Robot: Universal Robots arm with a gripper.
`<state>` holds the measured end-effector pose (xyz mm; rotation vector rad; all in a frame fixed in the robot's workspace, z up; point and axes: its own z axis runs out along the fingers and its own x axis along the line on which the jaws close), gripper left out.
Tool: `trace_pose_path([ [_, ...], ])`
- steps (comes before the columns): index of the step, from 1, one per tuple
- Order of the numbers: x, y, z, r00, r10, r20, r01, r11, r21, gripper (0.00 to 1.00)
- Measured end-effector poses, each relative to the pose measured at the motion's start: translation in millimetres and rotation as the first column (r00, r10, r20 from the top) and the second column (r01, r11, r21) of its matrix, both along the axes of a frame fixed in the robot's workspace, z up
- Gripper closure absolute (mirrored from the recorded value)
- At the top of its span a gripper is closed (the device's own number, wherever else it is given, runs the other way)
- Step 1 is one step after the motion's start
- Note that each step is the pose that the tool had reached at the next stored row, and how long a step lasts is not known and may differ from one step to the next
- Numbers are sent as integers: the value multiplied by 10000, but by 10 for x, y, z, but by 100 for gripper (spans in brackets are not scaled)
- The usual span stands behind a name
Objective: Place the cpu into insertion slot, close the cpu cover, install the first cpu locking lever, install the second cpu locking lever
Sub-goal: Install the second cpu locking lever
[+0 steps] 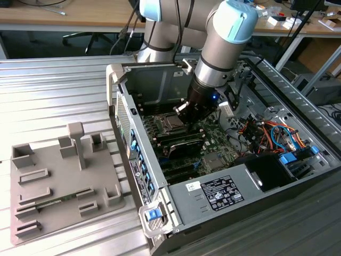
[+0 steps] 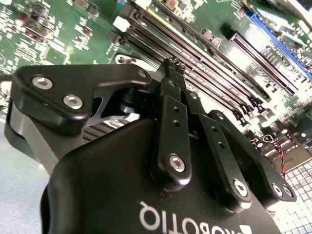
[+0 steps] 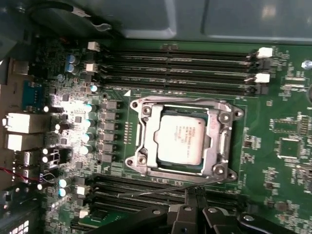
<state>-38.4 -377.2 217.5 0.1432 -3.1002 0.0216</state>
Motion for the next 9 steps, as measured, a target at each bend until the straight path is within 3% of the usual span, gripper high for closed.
trace_pose_path([
  [9,-200,15,-81,10000,0,2,0,10000,2,89],
])
